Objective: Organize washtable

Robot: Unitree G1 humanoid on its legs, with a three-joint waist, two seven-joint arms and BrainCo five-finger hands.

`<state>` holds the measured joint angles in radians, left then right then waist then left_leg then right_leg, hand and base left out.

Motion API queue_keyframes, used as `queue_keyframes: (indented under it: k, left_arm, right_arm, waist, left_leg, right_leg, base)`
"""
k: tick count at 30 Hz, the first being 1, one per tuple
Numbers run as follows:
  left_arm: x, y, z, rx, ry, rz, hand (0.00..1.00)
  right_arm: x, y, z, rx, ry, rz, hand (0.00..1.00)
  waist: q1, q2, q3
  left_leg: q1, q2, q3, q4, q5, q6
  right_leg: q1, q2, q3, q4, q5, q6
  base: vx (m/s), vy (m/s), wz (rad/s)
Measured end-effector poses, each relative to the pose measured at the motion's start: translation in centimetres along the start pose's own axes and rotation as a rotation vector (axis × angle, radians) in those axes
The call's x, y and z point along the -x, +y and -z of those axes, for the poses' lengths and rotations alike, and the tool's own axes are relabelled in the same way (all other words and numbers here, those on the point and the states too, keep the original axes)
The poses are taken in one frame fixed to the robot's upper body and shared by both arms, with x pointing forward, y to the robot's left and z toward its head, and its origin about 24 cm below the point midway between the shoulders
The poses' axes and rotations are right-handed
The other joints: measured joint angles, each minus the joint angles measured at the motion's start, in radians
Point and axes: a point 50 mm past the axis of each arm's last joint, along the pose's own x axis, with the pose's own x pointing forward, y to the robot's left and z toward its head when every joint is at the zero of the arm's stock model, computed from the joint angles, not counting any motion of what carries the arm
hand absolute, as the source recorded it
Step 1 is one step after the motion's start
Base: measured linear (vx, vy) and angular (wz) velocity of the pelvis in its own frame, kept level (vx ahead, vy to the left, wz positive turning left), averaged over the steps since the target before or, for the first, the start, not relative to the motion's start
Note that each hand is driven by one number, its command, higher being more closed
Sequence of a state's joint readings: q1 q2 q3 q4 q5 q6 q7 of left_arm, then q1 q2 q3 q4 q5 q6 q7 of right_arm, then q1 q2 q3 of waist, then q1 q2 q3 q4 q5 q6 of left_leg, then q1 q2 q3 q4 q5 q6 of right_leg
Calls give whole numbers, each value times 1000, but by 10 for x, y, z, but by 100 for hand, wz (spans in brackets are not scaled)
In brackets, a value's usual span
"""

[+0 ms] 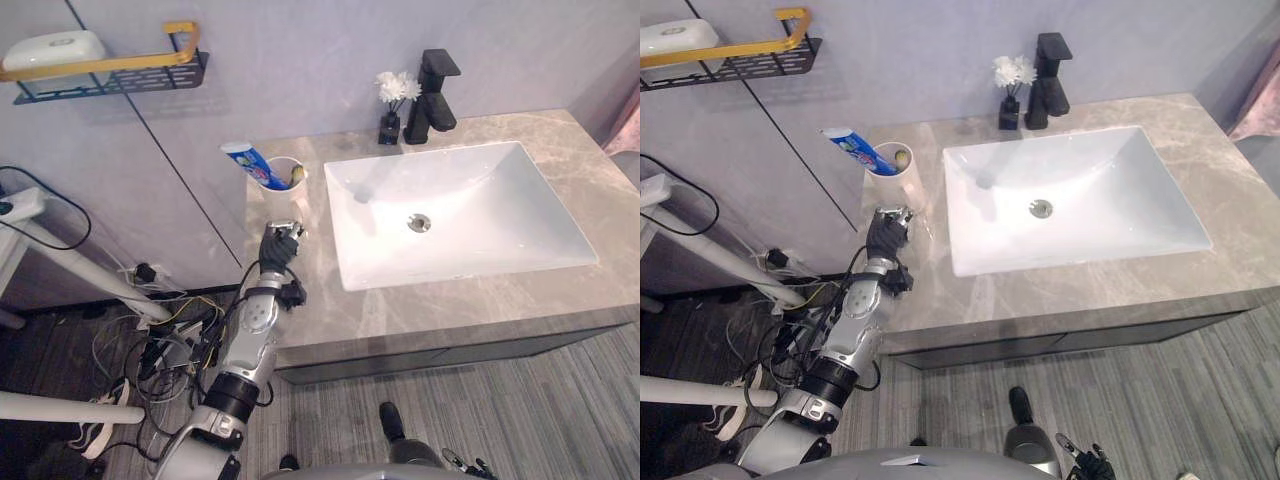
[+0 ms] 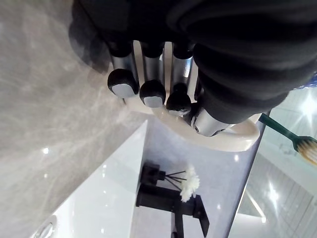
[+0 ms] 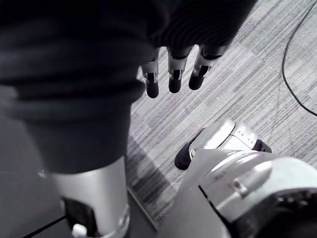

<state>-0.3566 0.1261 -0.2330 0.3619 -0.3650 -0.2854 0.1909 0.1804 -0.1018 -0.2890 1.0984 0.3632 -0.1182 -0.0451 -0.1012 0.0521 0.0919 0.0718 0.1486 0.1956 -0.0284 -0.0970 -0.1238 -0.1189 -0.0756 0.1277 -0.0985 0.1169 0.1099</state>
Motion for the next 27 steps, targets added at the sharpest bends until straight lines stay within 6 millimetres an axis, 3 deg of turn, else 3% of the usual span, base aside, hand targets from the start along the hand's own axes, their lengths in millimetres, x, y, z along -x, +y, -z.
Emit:
queue_keyframes:
  k: [17, 27]
  left_arm:
    - [-26, -4, -19, -43, -60, -19, 100]
    - [-55, -6, -50, -68, -147, -34, 100]
  right_arm:
    - [-1, -1, -3, -25, -11, 10, 0]
    - [-3, 3, -13, -58, -38, 10, 0]
  waist:
    - [-23, 11, 35]
    - [-29, 29, 77]
  left_leg:
    - [4, -3, 58, -5, -12, -2]
    - [-16, -2, 101, -6, -14, -4]
  right_leg:
    - [-30, 9, 52, 1, 5, 5]
    - [-78, 21, 96, 7, 18, 5]
  base:
    - [11, 2, -9]
    - [11, -5, -13]
